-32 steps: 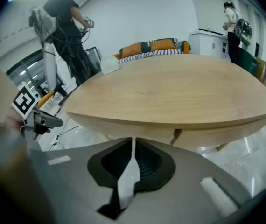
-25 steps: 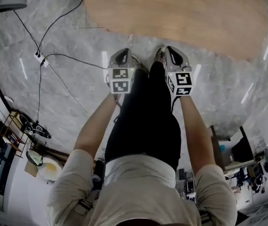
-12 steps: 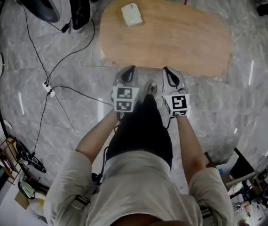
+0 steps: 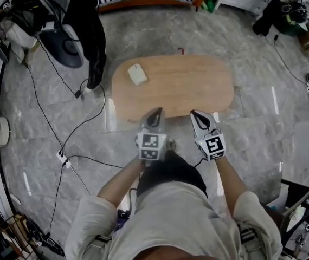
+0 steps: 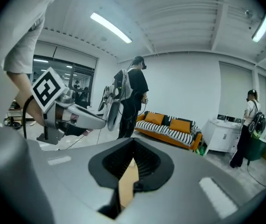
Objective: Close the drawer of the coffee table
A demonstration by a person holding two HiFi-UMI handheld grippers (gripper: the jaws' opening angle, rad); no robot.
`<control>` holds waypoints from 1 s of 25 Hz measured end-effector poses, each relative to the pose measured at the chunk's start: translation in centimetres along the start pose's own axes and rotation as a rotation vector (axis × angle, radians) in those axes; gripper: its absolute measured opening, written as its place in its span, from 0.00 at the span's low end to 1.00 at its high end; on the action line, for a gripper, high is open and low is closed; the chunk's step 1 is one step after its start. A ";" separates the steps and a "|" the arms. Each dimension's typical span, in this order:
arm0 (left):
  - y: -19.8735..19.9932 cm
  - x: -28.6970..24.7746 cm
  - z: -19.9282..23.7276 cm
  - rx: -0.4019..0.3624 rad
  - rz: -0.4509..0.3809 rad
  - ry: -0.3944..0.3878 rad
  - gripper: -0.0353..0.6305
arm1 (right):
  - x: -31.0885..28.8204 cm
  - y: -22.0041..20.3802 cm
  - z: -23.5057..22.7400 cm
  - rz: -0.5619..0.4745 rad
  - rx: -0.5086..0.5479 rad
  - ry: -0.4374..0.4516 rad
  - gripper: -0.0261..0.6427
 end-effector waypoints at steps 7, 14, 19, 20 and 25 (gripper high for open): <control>7.1 2.9 -4.1 -0.061 -0.212 0.013 0.08 | 5.8 11.1 -1.2 -0.331 0.046 -0.301 0.05; 11.9 7.3 -7.0 -0.067 -0.330 0.015 0.08 | 8.2 14.6 0.8 -0.255 0.194 -0.230 0.05; 9.7 5.1 -8.3 -0.098 -0.280 0.026 0.08 | 8.9 11.1 -0.6 -0.234 0.157 -0.225 0.05; 9.4 4.4 -8.7 -0.106 -0.278 0.024 0.08 | 8.8 10.5 -1.3 -0.237 0.154 -0.227 0.05; 11.1 1.9 -13.4 -0.117 -0.266 0.002 0.08 | 11.3 9.3 -5.4 -0.223 0.160 -0.210 0.05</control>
Point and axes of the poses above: the fingertips, and each gripper's own axes: x backward along the fingers, z to its left, y out of its top, the point moved 8 cm from there along x, backward along the fingers, and after that the axes turned 7 degrees about z, right-handed, at the moved point
